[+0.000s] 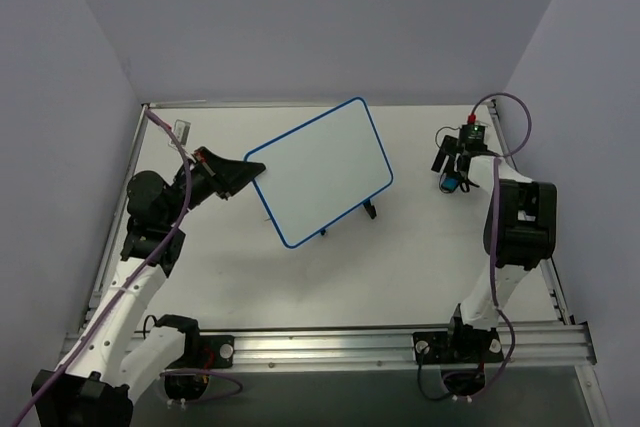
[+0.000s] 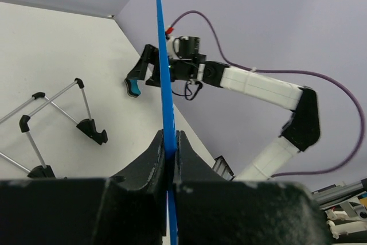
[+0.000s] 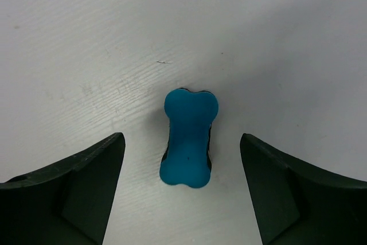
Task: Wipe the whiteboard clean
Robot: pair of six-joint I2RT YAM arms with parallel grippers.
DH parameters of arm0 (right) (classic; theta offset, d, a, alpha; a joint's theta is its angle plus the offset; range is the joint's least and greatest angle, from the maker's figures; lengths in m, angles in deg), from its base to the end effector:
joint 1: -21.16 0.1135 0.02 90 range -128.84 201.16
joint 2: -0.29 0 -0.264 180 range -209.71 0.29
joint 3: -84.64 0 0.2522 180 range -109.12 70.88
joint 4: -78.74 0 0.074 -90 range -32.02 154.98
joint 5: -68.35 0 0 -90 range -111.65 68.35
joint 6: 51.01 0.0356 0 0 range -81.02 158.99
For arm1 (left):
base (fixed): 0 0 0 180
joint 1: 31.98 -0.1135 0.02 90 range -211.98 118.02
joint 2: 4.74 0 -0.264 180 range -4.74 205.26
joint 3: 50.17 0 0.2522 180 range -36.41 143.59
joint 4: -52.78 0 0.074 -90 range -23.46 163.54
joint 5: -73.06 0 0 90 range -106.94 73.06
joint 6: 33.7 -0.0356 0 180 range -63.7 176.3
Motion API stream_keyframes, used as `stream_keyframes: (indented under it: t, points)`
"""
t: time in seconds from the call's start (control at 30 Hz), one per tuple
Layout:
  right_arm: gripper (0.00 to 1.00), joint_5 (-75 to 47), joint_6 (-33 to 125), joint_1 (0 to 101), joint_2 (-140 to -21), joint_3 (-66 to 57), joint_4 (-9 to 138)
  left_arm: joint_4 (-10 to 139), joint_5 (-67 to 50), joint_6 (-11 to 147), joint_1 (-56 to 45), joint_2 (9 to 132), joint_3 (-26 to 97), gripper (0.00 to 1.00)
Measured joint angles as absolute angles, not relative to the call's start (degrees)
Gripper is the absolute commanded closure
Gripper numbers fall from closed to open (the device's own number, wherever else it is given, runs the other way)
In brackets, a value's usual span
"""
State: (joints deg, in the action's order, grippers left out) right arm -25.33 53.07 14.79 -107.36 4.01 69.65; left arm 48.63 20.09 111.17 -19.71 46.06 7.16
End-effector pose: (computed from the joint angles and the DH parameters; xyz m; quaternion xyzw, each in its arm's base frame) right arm 0.4104 -0.0481 0.1859 0.1725 0.8742 0.0019 0.4538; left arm 0.1951 -0.0644 0.3657 0.0079 0.6527 -0.5725 0.4962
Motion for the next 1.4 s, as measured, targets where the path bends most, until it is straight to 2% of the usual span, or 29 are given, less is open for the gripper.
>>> stream_keyframes:
  t: [0.17, 0.33, 0.47, 0.83, 1.07, 1.4]
  points:
    - [0.17, -25.15, 54.16, 14.61, -93.18, 5.95, 66.69, 40.48, 17.91, 111.93, -19.64, 50.72, 3.66, 0.98]
    - [0.16, -24.02, 54.34, 14.44, -70.62, 7.39, 67.31, 29.35, 14.21, 111.83, -18.88, 57.36, -0.6, 0.98]
    - [0.16, -21.96, 54.56, 14.44, -59.8, 10.78, 66.43, 18.97, 13.8, 110.49, -17.63, 64.51, -0.97, 0.98]
    - [0.15, -17.83, 54.41, 17.67, -59.43, 14.23, 60.9, 1.03, 25.51, 108.39, -17.76, 80.55, 4.51, 0.98]
    - [0.15, -17.68, 53.99, 19.46, -59.39, 14.23, 60.88, -1.93, 31.29, 110.01, -19.66, 86.56, 5.83, 0.98]
    - [0.15, -18.01, 53.47, 22.72, -59.32, 14.21, 60.82, -2.65, 32.88, 109.77, -20.34, 89.52, 5.98, 0.98]
